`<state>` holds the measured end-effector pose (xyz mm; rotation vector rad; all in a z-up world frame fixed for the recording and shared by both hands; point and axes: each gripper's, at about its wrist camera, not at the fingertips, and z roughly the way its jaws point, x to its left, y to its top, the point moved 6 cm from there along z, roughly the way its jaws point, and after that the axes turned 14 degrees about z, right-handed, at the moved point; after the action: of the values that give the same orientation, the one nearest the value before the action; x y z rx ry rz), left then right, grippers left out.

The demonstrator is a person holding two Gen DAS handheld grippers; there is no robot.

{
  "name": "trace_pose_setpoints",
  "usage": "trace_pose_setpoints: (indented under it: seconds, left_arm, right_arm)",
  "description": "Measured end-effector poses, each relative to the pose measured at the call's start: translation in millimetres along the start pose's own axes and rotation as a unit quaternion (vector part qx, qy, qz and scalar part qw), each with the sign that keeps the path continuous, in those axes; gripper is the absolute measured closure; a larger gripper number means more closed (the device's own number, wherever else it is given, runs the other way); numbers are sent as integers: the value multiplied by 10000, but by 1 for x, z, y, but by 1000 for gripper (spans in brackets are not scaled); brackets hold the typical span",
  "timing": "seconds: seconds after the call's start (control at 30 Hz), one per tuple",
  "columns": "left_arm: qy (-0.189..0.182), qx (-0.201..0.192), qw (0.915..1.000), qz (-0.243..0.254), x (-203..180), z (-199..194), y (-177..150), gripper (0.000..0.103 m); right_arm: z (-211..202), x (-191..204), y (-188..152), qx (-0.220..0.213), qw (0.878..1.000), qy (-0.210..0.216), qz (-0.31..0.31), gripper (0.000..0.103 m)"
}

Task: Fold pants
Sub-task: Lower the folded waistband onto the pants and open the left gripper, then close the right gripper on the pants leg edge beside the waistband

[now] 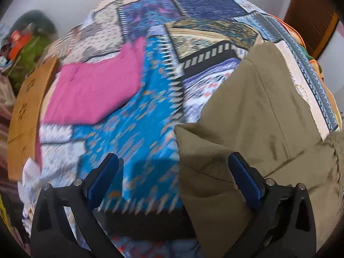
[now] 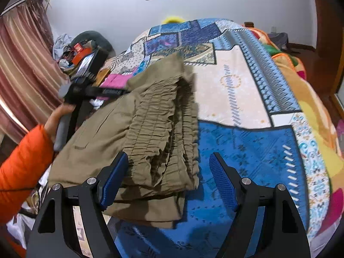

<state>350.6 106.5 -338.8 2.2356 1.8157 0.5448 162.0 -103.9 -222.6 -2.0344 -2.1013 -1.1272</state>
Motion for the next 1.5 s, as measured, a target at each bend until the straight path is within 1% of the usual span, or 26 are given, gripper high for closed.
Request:
trace_pose_setpoints:
  seconds: [0.07,0.13,0.2,0.3,0.47,0.57,0.6,0.63,0.67,0.7,0.73,0.77,0.8,0.83,0.87,0.9,0.93,1.03,1.17,1.2,1.23,1.27,1.33,1.37,1.43,1.5]
  left_arm:
    - [80,8,9999,-152,11,-9,-17,0]
    - [62,40,9993,-357,18,-19,-38,0]
    - [-48,77,9983,-574,23,-29,-57,0]
    - [-326,94,9955,-885,24,-46,-91,0]
    - [-427,8,9960,-787,0,-77,-136,0]
    - [-748,-80,9940,-792,-18,-91,-152,0]
    - [-783,-105,9937,-799,-22,-95,-155,0]
    - [-762,-167,9939,-775,-24,-99,-158,0]
    - [-743,-231,9943,-726,-25,-103,-160,1]
    - [-736,-290,9947,-663,-25,-105,-162,8]
    - [-747,-329,9947,-627,-25,-108,-163,11]
    - [-792,-357,9941,-643,-24,-110,-165,18]
    - [-845,-393,9933,-685,-23,-111,-168,27]
    - [-876,-412,9927,-715,-21,-112,-170,31]
    - [-887,-433,9924,-729,-20,-113,-173,36]
    - [-872,-459,9924,-743,-19,-115,-175,39]
    - [-810,-467,9928,-745,-18,-116,-178,40]
    - [-604,-501,9942,-733,-15,-119,-187,40]
    - [-574,-479,9942,-779,-10,-122,-192,40]
    - [-468,-442,9952,-739,-8,-122,-191,44]
    - [-267,-381,9968,-654,-4,-123,-190,45]
    - [-189,-370,9974,-595,0,-124,-188,45]
    - [-234,-436,9969,-617,10,-127,-182,45]
    - [-200,-475,9967,-631,15,-129,-177,45]
    - [-127,-619,9963,-576,21,-135,-162,45]
    - [-131,-777,9958,-462,23,-139,-146,45]
  right_arm:
    - [-8,-3,5,-99,9999,18,91,28]
    - [-15,-4,7,-185,9997,0,127,28]
    - [-22,-4,8,-267,9996,-29,118,28]
    - [-28,-2,5,-296,9995,-49,90,28]
    - [-28,2,-7,-216,9997,-82,-18,28]
    - [-23,4,-17,-135,9997,-149,-123,28]
    - [-22,4,-20,-122,9997,-152,-149,28]
    - [-20,3,-23,-123,9996,-178,-170,28]
    - [-18,0,-24,-171,9992,-299,-193,28]
    - [-16,-3,-25,-170,9991,-336,-199,28]
    - [-15,-5,-26,-165,9992,-315,-165,31]
    - [-14,-8,-26,-163,9994,-291,-96,34]
    - [-13,-13,-25,-138,9995,-292,-16,42]
    - [-12,-15,-25,-121,9994,-311,22,50]
    - [-12,-20,-25,-120,9993,-334,72,54]
    - [-12,-24,-25,-120,9993,-340,97,62]
    - [-12,-26,-26,-107,9993,-355,97,69]
    - [-7,-32,-32,22,9993,-365,30,70]
    - [-8,-28,-35,-25,9986,-500,-188,70]
    - [-9,-27,-34,-4,9985,-507,-204,70]
    - [-10,-27,-32,16,9986,-492,-199,70]
    - [-11,-27,-30,53,9988,-453,-169,69]
    - [-14,-27,-26,98,9992,-379,-118,69]
    - [-15,-27,-23,99,9993,-357,-103,69]
    - [-17,-26,-15,49,9994,-332,-130,69]
    - [-16,-23,-7,1,9993,-327,-206,69]
